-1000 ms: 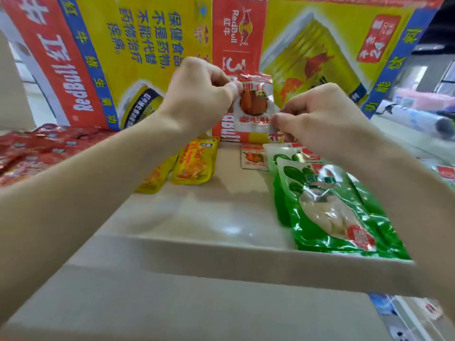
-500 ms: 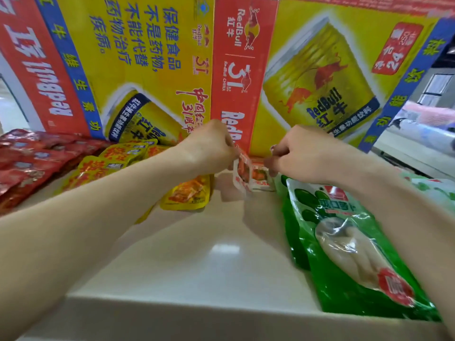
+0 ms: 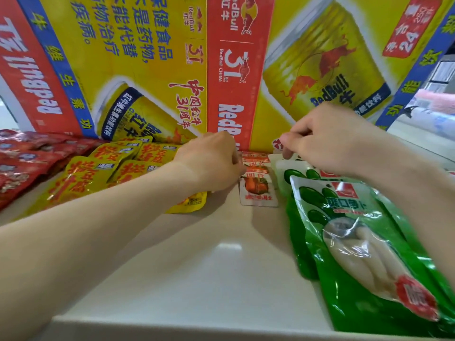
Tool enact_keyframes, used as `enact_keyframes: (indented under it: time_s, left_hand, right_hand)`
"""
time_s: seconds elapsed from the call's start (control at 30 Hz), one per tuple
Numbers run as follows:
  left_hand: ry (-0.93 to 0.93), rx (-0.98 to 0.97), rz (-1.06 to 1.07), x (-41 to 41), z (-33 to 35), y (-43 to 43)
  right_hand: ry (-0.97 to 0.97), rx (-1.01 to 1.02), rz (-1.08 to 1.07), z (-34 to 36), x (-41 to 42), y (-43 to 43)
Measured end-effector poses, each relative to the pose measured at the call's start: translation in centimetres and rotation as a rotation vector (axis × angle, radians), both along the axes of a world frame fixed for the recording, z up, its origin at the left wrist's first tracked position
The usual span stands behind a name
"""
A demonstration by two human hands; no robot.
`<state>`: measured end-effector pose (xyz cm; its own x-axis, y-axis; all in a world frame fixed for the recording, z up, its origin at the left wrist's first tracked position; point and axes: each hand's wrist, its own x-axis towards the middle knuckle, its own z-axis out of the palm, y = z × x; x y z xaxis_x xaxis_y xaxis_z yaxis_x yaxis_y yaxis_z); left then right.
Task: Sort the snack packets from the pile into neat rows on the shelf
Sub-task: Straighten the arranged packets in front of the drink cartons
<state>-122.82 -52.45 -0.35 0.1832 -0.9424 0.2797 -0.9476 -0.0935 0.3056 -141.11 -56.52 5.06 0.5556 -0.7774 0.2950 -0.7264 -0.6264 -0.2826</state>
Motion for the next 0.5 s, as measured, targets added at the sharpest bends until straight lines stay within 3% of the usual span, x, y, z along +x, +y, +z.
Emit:
enact_keyframes:
  time_s: [0.1, 0.33, 0.5]
  left_hand:
    - [-0.023, -0.038, -0.048, 0.1, 0.3, -0.1]
    - [-0.246, 0.224, -0.320, -0.7, -0.1, -0.7]
    - [-0.319, 0.265, -0.314, -0.9, -0.4, -1.1]
  right_hand:
    - [-0.011, -0.015, -0.003, 0.1, -0.1, 0.1]
    - [-0.048, -0.055, -0.004, 0.2, -0.3, 0.3]
    - [-0.088, -0.033, 0.001, 0.1, -0.6, 0.2]
